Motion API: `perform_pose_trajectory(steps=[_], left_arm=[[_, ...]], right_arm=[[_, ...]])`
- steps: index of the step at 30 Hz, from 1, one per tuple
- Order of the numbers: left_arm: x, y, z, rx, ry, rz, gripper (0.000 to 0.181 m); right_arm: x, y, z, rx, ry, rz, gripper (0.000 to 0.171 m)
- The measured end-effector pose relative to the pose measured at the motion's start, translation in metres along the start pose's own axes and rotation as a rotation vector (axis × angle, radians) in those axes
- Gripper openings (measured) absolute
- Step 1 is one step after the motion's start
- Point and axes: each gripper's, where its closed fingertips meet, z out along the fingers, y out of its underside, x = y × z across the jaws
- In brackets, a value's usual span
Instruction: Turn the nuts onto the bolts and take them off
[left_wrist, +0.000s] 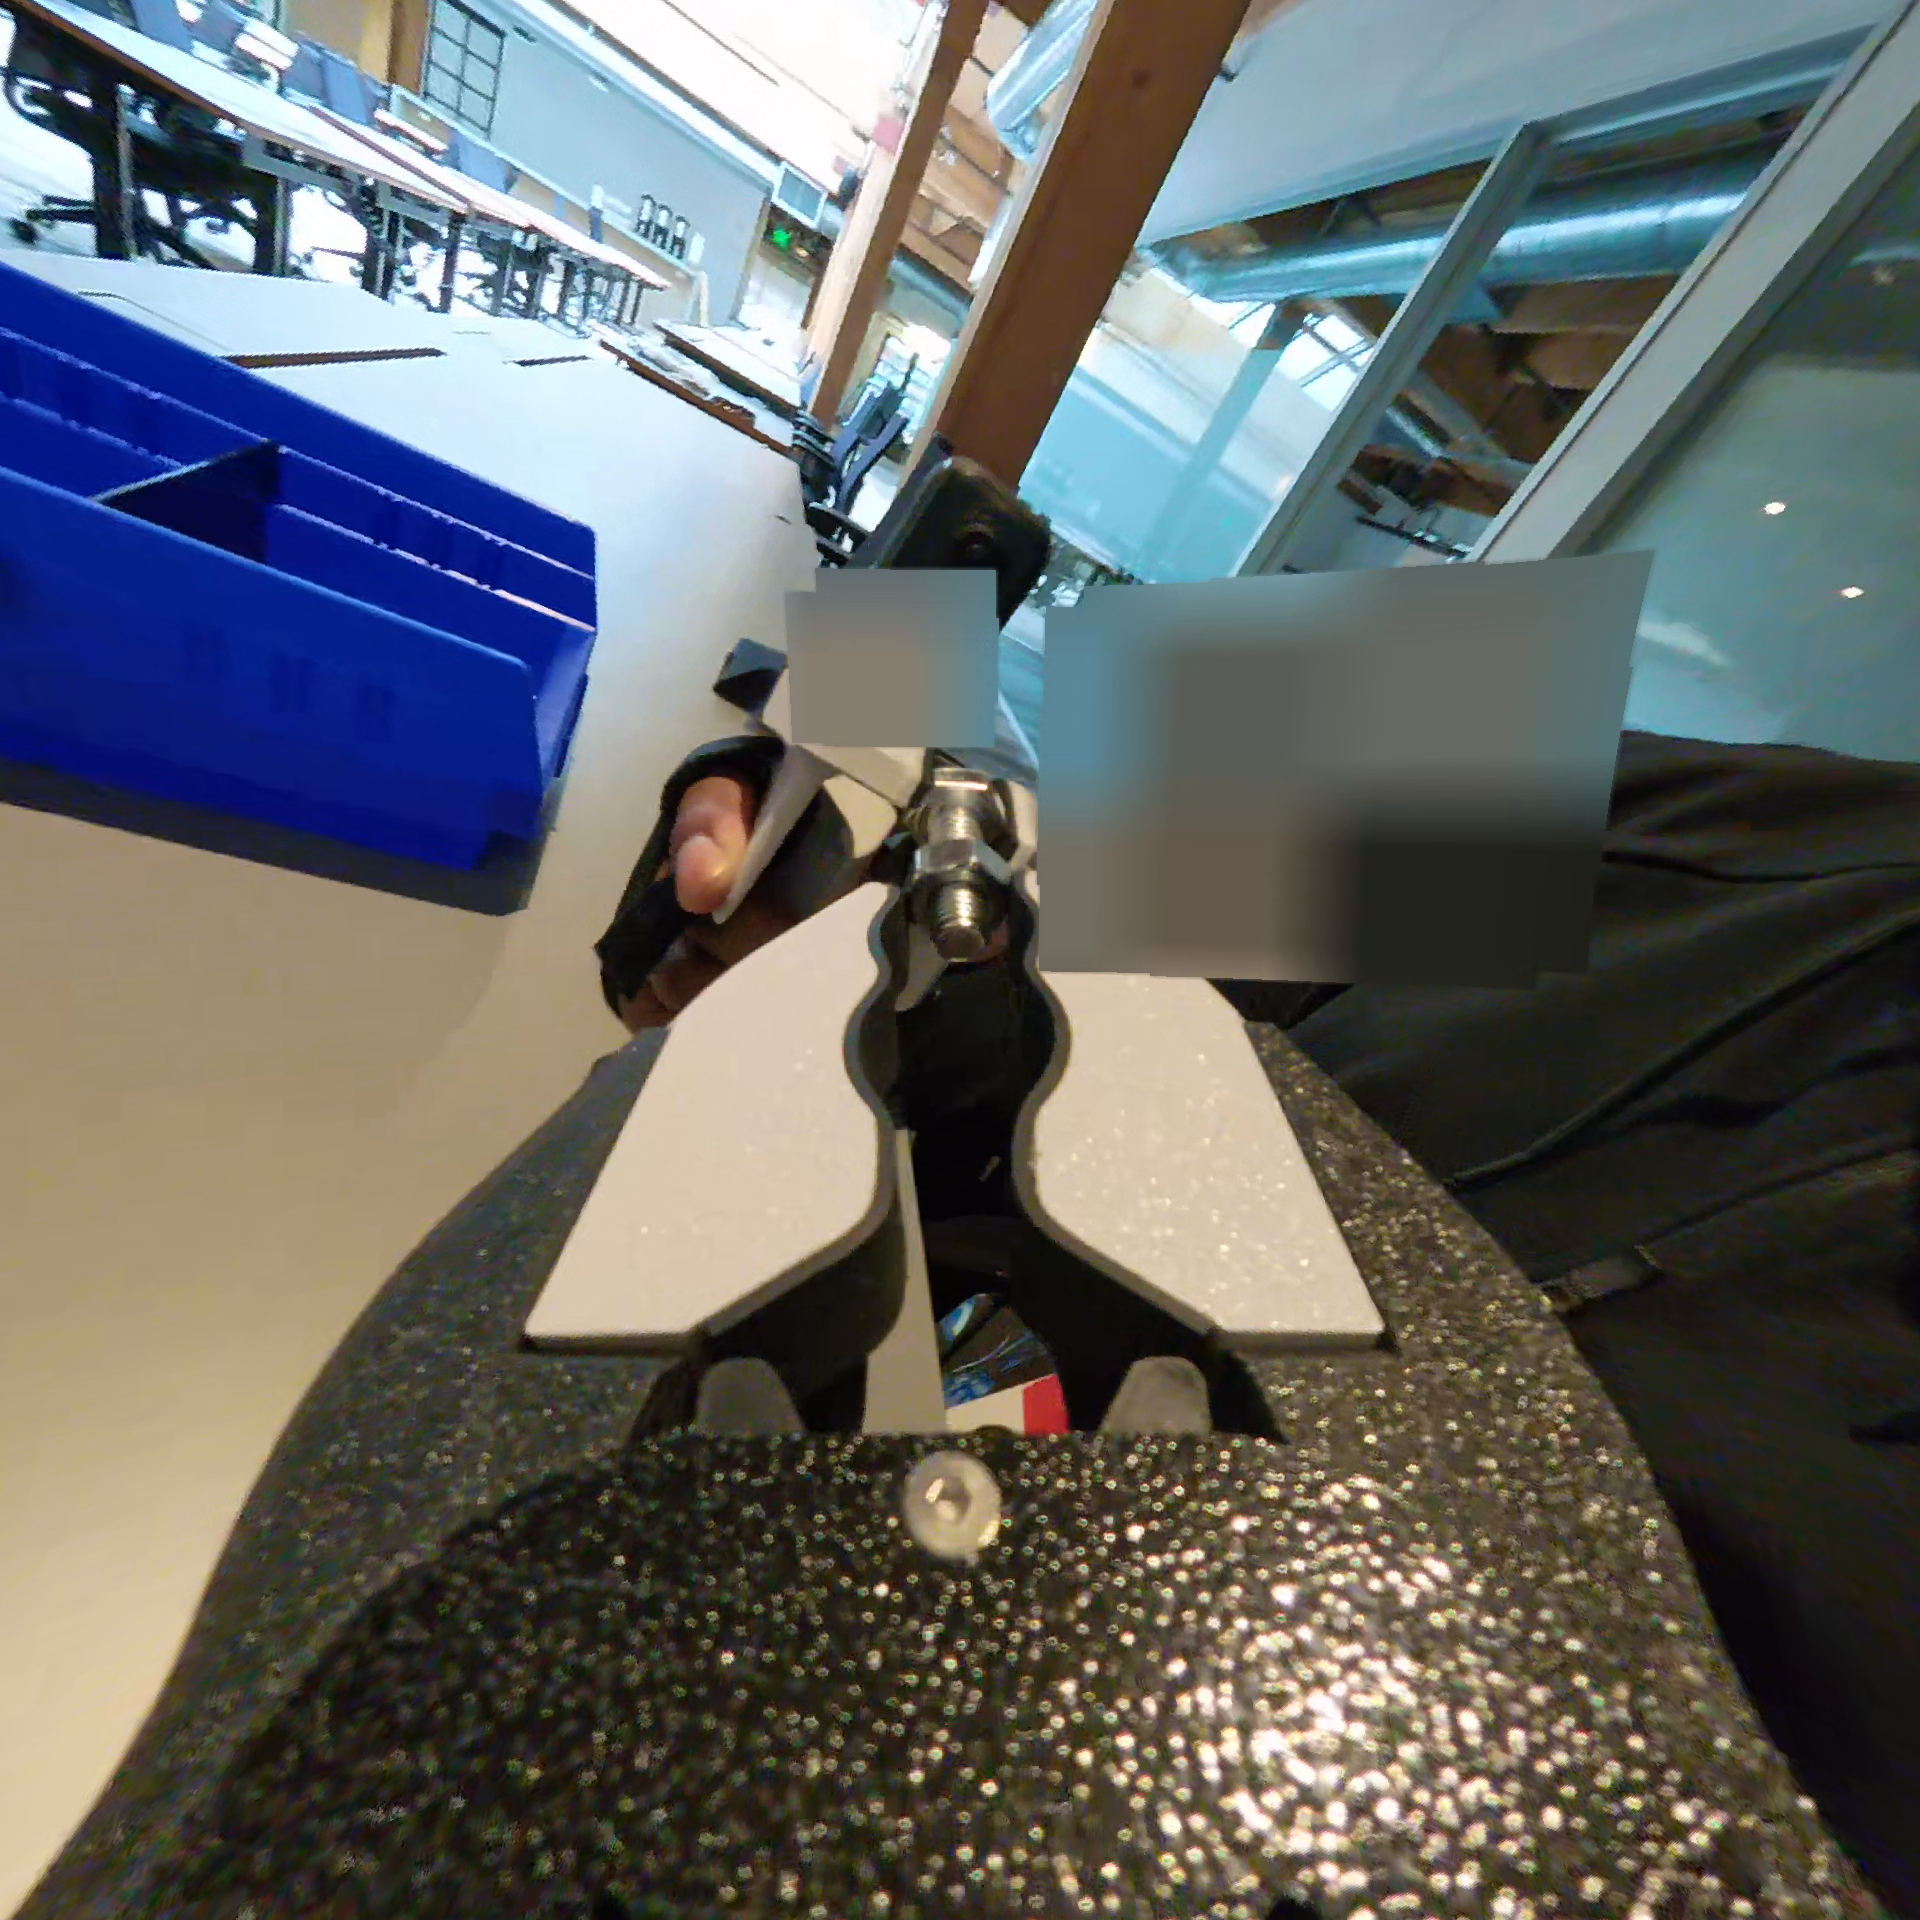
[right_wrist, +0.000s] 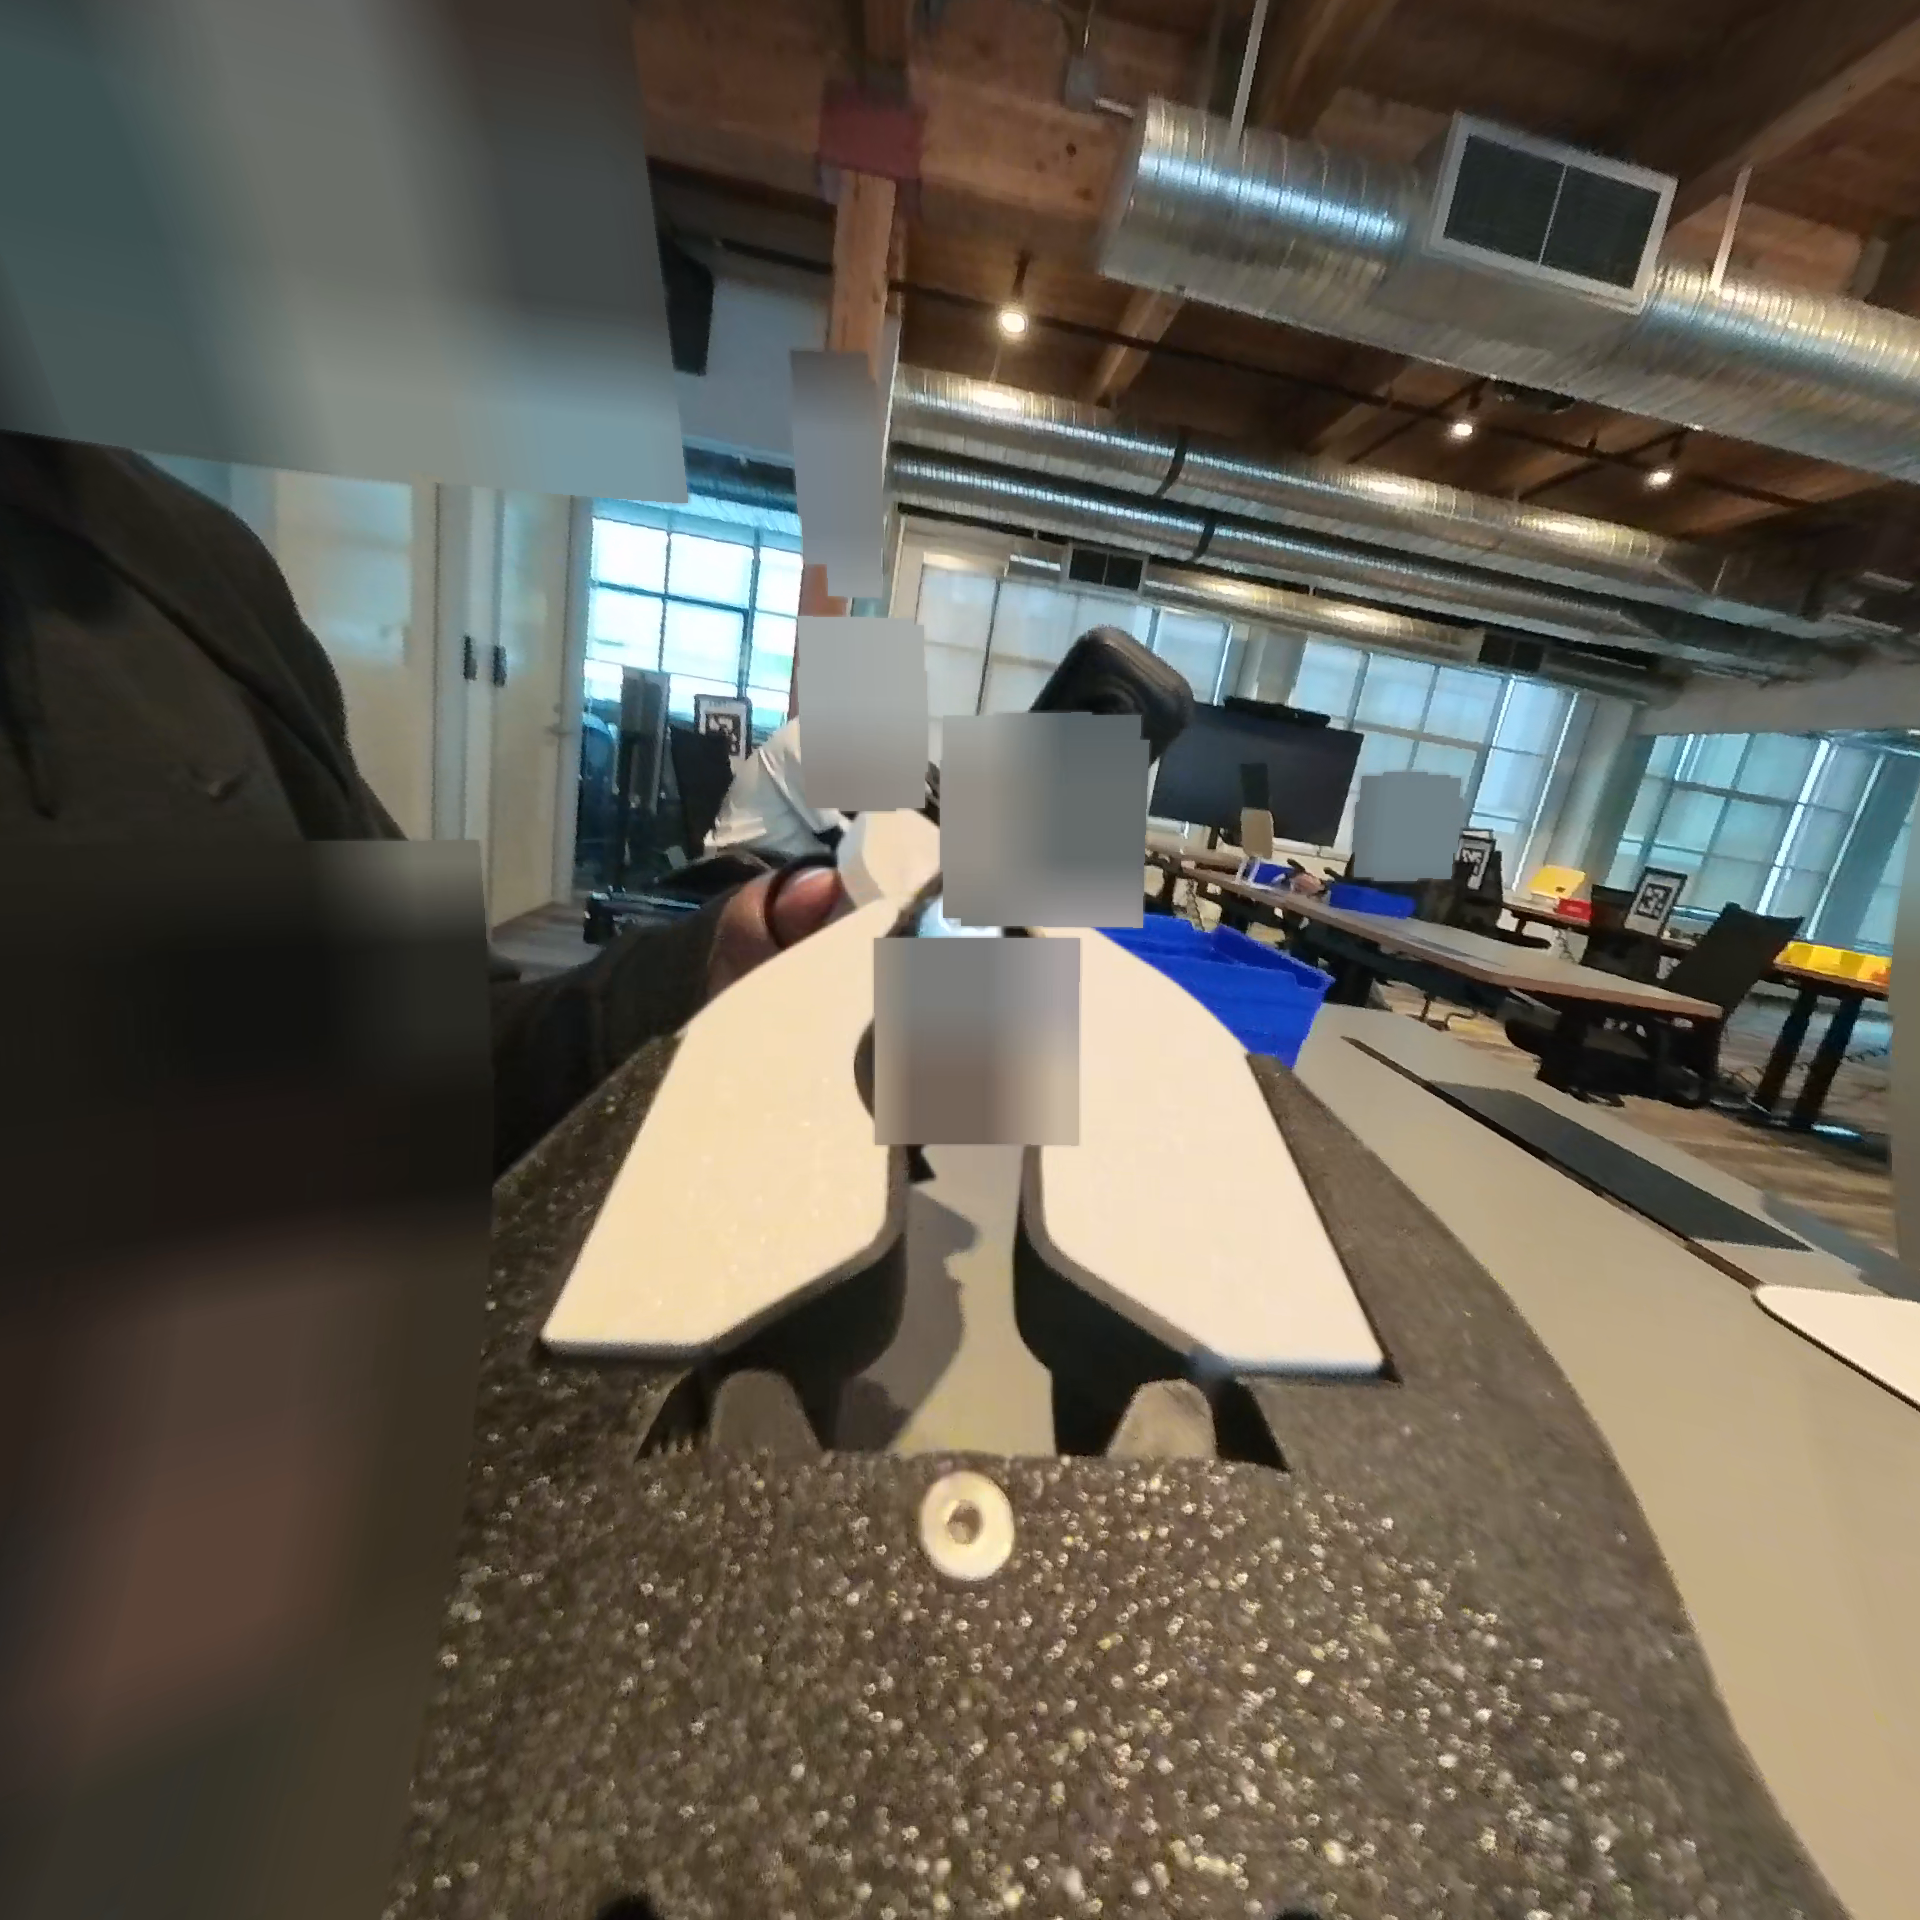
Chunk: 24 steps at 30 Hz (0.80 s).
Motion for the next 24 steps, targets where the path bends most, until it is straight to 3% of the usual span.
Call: perform_pose_trajectory(steps=[10, 24], left_arm=[[-0.009, 0.007, -0.003, -0.057, -0.067, 0.025, 0.018], [-0.015, 0.024, 0.001, -0.166, -0.111, 0.045, 0.018]], right_arm=[[0.005, 0.007, -0.016, -0.121, 0.011, -0.036, 0.034], [-0.002, 0.029, -0.012, -0.238, -0.022, -0.076, 0.026]])
